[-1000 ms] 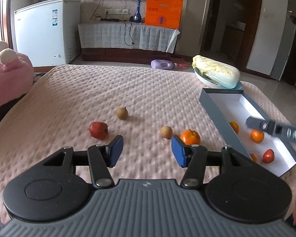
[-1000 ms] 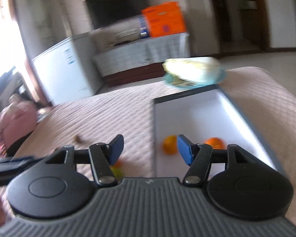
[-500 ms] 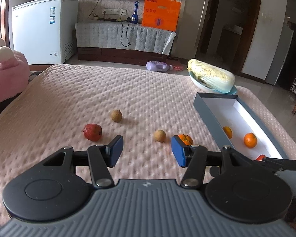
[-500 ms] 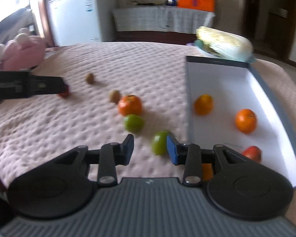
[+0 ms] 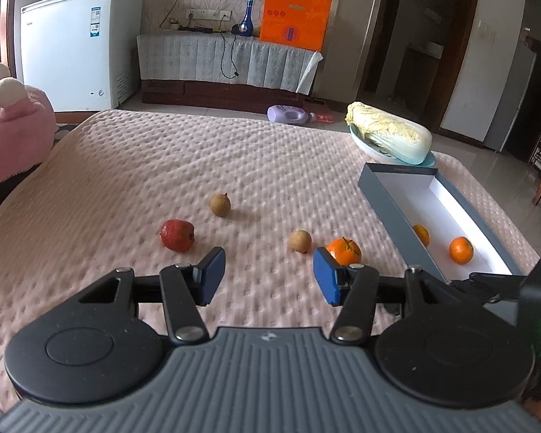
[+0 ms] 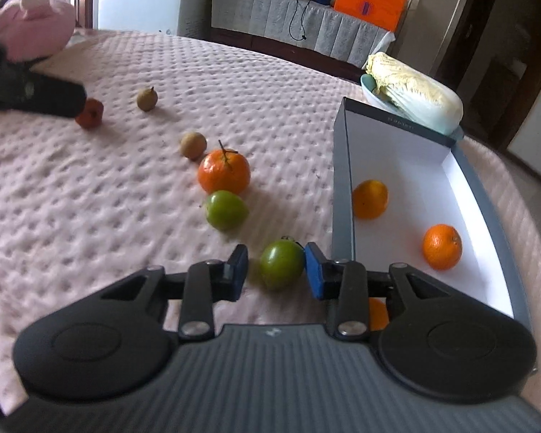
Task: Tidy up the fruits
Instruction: 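Grasp the green tomato with the right gripper while the left gripper grasps a small green lime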
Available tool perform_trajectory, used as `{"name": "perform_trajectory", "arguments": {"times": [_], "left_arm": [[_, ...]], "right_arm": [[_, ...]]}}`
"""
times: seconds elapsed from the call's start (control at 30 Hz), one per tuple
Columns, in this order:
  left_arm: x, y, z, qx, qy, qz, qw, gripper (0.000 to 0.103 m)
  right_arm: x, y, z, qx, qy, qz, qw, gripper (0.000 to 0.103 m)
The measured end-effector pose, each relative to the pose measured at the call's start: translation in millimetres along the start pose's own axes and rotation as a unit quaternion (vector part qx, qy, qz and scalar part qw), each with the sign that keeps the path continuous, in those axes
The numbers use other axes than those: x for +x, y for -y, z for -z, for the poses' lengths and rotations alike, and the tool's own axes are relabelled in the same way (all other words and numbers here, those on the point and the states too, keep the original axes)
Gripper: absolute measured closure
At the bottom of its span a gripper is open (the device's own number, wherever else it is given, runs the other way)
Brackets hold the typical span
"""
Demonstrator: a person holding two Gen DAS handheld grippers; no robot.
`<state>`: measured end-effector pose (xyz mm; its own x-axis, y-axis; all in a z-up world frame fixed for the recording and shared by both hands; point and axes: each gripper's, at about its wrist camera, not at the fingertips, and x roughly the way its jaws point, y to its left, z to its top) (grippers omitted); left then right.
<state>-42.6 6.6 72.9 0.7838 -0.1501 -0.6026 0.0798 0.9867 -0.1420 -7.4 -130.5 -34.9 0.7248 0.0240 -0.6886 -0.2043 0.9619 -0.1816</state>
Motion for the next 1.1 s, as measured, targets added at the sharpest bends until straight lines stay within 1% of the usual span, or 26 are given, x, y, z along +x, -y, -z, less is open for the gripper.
{"name": "perform_trajectory", "arguments": {"times": [0.07,0.13,0.23,0.33,0.47,0.63,0.73,0.83,0.9,0.93,1.0,1.1], "left_arm": [[3,2,2,0.006,-0.003,-0.001,1.0,0.043],[6,6,4,0.015,-0.01,0.005,0.9998,0.043],[11,16,9,0.032,-0.02,0.013,0.9992,0.043],[19,26,14,0.044,-0.031,0.018,0.9984,0.043],[32,41,21,0.058,-0.052,0.024,0.9967,0.043],[43,67,28,0.078,-0.057,0.039,0.9946,0.043],[51,80,29,0.078,-0.057,0.046,0.9942,0.044],[59,90,30,0.076,-0.057,0.039,0.9947,0.045],[65,94,30,0.071,-0.056,0.028,0.9956,0.05],[68,94,29,0.066,-0.057,0.025,0.9959,0.051],[75,94,29,0.053,-0.063,0.025,0.9963,0.055],[81,96,28,0.048,-0.066,0.021,0.9964,0.058]], "right_arm": [[-3,8,0,0.023,-0.003,-0.025,0.999,0.074],[-7,11,2,0.034,-0.001,-0.036,0.999,0.074],[-20,19,1,0.054,0.02,-0.051,0.997,0.074],[-33,32,-1,0.079,0.042,-0.06,0.994,0.074],[-42,48,-3,0.115,0.06,-0.073,0.989,0.074],[-48,61,-6,0.143,0.078,-0.091,0.983,0.074],[-48,65,-6,0.155,0.081,-0.1,0.979,0.074],[-51,70,-6,0.161,0.086,-0.104,0.978,0.074],[-53,72,-4,0.163,0.087,-0.105,0.977,0.074],[-53,73,-3,0.164,0.086,-0.105,0.977,0.074],[-53,76,-2,0.167,0.086,-0.105,0.977,0.074],[-53,78,-2,0.168,0.085,-0.105,0.977,0.074]]}}
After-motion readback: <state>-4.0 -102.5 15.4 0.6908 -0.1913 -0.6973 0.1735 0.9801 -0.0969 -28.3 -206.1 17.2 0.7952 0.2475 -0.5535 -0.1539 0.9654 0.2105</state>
